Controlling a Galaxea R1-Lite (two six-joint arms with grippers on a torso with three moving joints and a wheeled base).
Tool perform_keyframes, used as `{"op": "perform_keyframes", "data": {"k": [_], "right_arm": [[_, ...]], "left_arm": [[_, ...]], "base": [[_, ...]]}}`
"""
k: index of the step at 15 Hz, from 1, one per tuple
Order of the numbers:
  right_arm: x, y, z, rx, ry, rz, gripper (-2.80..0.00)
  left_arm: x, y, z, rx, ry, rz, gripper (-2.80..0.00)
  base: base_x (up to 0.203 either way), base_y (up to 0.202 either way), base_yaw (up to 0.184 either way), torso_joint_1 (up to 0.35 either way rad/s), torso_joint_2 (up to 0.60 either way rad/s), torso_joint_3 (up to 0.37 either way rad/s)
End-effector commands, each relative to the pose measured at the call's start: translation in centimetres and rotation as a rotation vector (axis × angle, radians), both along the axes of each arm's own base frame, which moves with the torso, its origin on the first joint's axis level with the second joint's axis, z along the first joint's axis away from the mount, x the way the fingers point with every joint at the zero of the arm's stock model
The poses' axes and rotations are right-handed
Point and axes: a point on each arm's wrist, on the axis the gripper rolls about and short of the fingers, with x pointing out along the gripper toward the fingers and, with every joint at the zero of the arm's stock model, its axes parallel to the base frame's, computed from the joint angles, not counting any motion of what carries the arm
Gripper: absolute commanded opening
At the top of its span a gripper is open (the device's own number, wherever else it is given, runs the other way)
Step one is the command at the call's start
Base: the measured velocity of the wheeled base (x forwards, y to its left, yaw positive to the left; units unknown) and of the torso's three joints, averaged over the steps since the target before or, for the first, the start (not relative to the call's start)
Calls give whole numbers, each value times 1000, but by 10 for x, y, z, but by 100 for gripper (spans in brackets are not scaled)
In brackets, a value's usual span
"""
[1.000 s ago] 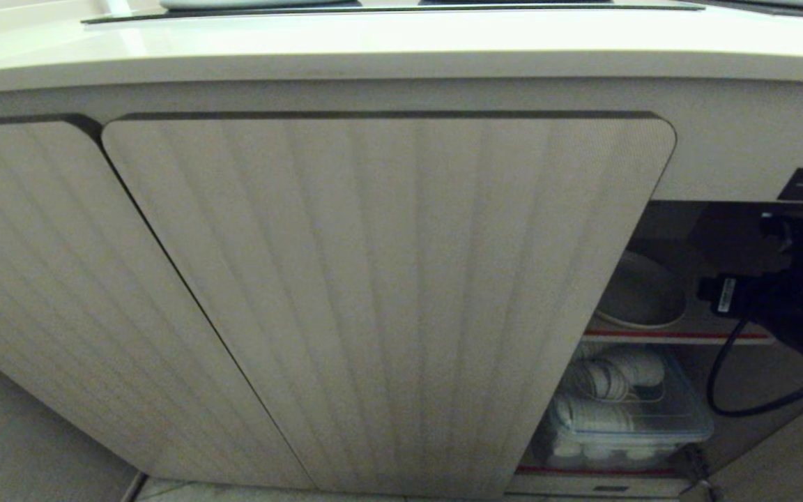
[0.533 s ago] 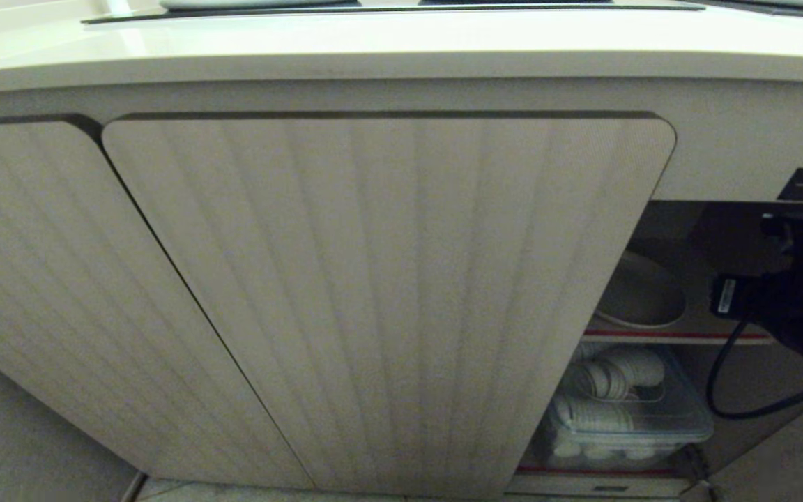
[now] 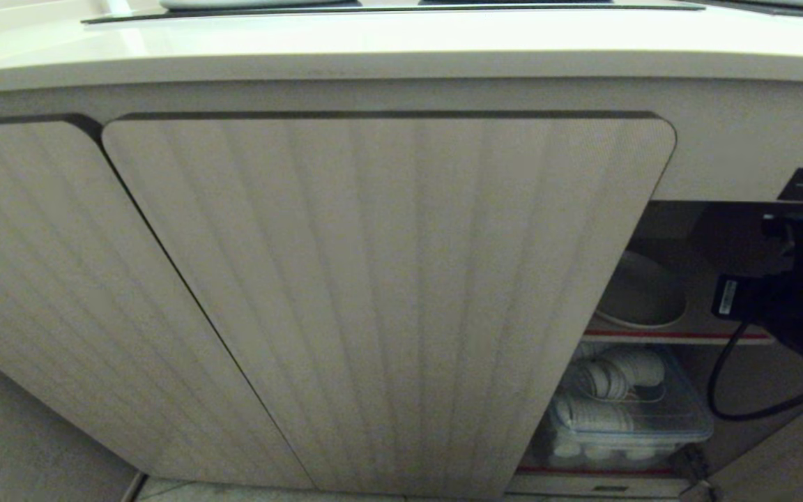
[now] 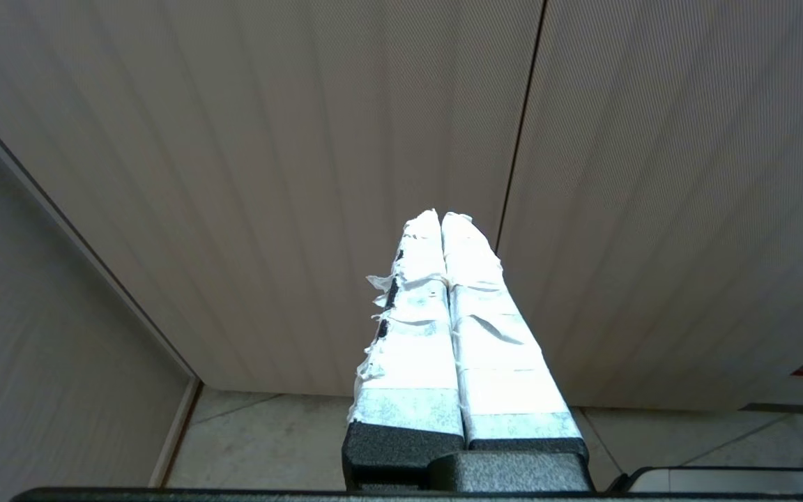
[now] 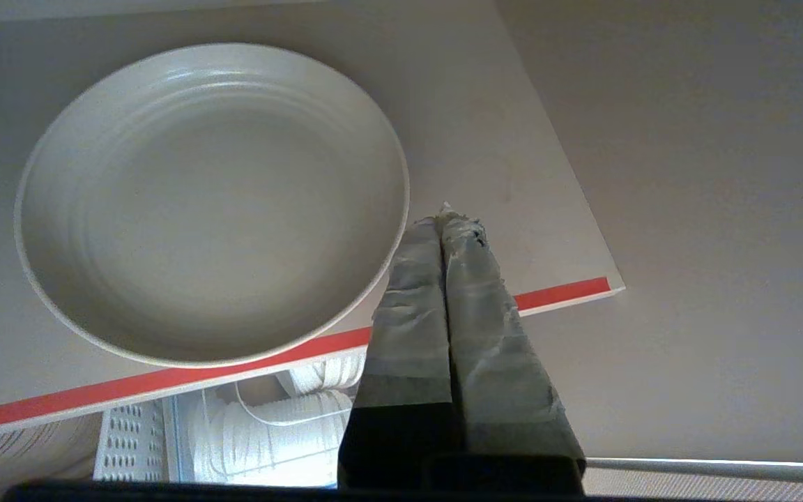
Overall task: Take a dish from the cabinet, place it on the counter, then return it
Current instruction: Close the cabinet door
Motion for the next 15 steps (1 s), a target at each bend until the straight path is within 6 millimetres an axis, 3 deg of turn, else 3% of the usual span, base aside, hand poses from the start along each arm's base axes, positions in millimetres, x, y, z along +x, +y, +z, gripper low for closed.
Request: {"op": "perform_keyframes", "data": {"k": [1,8,15], "right_arm": [[0,0,2,0,-10,-2,-280],[-12,0,1,4,0,0,-280],[-45,3,-14,14,55,30,-280]], "left_arm": [[0,0,0,0,0,0,-280],[0,0,0,0,0,0,-280],[0,0,0,0,0,0,-280]], "base": [[0,0,0,0,0,0],[0,0,0,0,0,0],[0,0,0,0,0,0]]}}
